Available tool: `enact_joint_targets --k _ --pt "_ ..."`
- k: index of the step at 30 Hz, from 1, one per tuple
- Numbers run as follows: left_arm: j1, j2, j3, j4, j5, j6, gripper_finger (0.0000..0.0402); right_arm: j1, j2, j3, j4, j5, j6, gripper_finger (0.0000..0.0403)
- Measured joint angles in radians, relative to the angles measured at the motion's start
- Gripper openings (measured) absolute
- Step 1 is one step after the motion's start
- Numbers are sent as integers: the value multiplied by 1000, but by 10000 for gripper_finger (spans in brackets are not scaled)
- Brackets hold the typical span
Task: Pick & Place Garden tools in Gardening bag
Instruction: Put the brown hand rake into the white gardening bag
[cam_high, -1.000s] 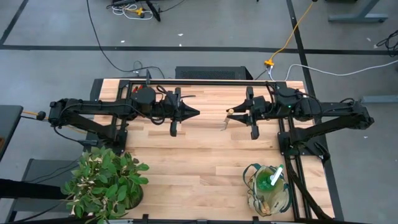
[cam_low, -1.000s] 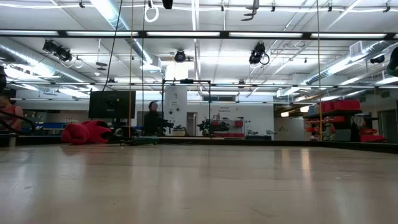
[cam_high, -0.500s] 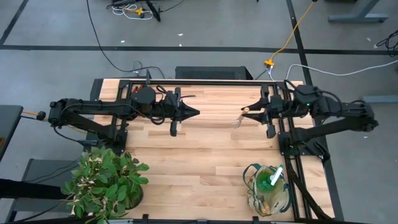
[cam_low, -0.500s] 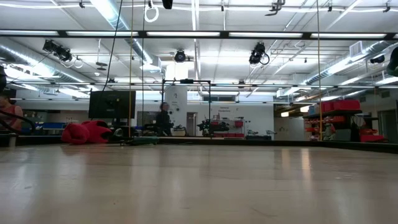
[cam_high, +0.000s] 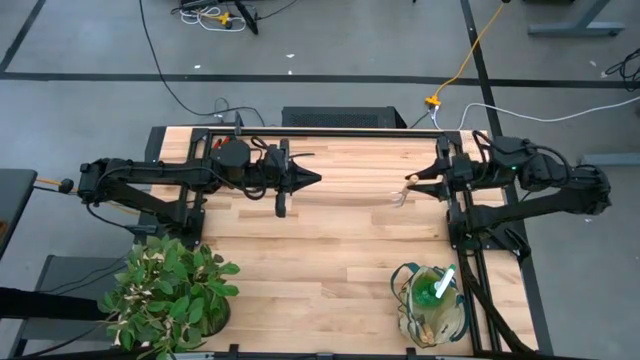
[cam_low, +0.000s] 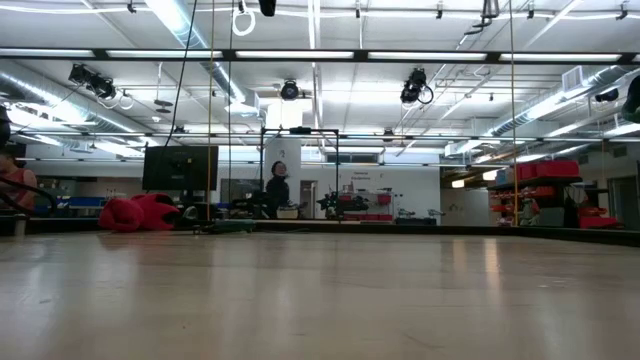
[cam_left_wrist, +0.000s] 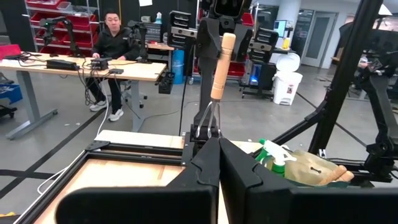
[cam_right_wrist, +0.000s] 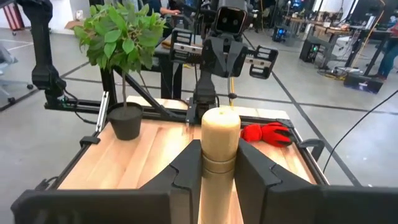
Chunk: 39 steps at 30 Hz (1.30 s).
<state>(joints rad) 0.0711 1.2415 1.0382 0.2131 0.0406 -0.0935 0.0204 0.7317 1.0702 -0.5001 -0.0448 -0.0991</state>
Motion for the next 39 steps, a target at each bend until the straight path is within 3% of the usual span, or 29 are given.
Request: enact_joint_targets --k 26,39 --pt "0 0 0 0 -41 -1 4 0 -262 -3 -170 0 8 73" --pt "0 0 0 0 -68 -27 7 0 -361 -182 -39 -86 62 73"
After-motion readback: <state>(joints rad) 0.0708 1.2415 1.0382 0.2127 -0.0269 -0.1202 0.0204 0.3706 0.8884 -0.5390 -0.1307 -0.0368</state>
